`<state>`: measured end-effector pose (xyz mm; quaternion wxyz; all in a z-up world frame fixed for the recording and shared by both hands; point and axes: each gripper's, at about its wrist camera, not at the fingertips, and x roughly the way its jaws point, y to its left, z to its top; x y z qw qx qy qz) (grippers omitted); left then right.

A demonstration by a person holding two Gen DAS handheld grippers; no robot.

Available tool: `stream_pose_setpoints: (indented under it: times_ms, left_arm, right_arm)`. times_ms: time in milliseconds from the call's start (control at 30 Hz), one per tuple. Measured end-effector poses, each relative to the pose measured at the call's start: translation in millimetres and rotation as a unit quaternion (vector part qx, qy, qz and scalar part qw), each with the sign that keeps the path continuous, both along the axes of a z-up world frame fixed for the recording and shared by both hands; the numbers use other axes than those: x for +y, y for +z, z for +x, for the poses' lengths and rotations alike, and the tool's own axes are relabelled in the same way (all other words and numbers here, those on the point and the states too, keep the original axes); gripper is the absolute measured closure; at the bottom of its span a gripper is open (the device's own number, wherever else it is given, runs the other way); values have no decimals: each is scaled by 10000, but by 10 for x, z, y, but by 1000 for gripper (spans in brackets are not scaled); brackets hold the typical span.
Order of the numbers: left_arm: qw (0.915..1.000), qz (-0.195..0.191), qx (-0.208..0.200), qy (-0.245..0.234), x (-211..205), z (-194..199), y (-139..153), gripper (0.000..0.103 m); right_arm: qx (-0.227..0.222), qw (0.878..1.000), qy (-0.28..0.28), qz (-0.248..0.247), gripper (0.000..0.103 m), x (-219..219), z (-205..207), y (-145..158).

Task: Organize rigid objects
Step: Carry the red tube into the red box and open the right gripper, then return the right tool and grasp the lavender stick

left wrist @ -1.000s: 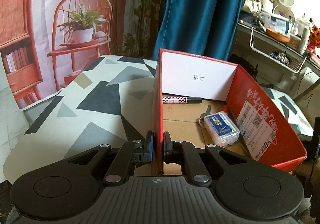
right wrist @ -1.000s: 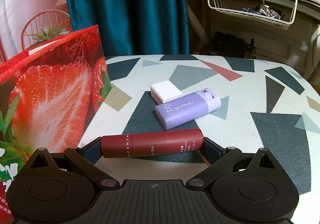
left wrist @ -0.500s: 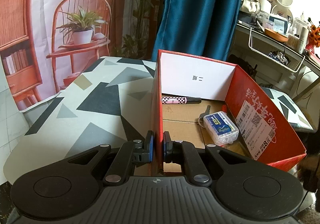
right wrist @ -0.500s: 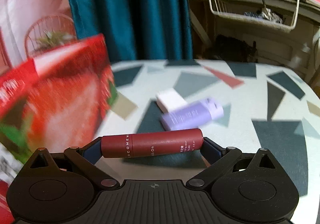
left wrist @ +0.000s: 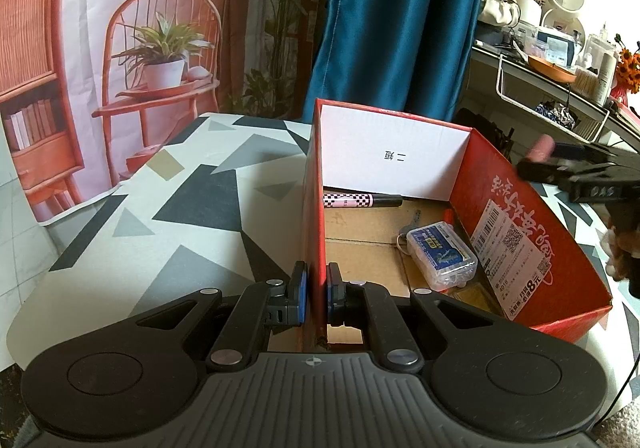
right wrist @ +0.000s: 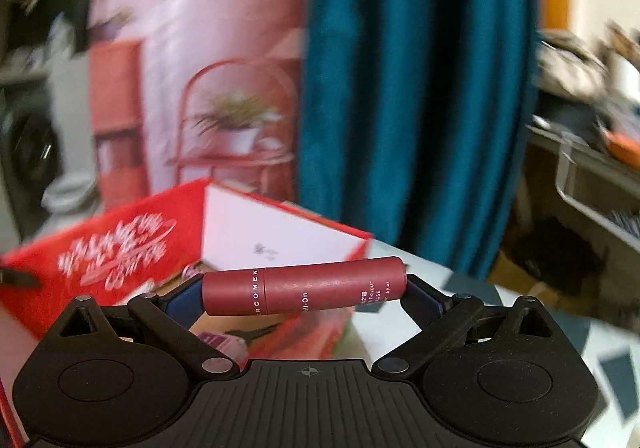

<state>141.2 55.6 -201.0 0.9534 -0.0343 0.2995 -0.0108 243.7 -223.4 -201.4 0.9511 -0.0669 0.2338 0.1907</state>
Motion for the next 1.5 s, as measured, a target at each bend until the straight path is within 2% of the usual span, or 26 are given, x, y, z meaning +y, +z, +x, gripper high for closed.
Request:
stream_pose_setpoints:
  times_ms: [267,367,600,933,1100,1267,1400,1500]
  left_arm:
    - [10000,-2,-1,-5,-4,0,0,93]
    - [10000,-12,-2,-8,-5,1,4,93]
    - [10000,-14,-2,-7,-3,2,4,93]
    - [10000,-14,0,-3,3,7,-3,93]
    - [10000,-10,6,4,1,10,-7,93]
    - [10000,-17,9,14,1,11,-9,93]
    - [10000,-4,13,18,-2,8,-9,93]
    - [10000,-14,13,20,-2,10,-5,93]
  right_arm:
    - [118,9932,643,-963,4,454,239,-104]
    - [123,9892,691,-1283,4,542,293,-168]
    - [159,9843,642,-1639,4,635,325,-261]
    - [173,9940,172,-1067,2,338,306,-218]
    - [-78,9989,-426,-165,4,3,159,-142]
    - [-261,9918,-1183,401,6,-394,-29,-161]
    - [-101,9832,-1777,400,9,-695,-84,-306]
    - [137,9773,-2094,298,18,-851,-85,-483]
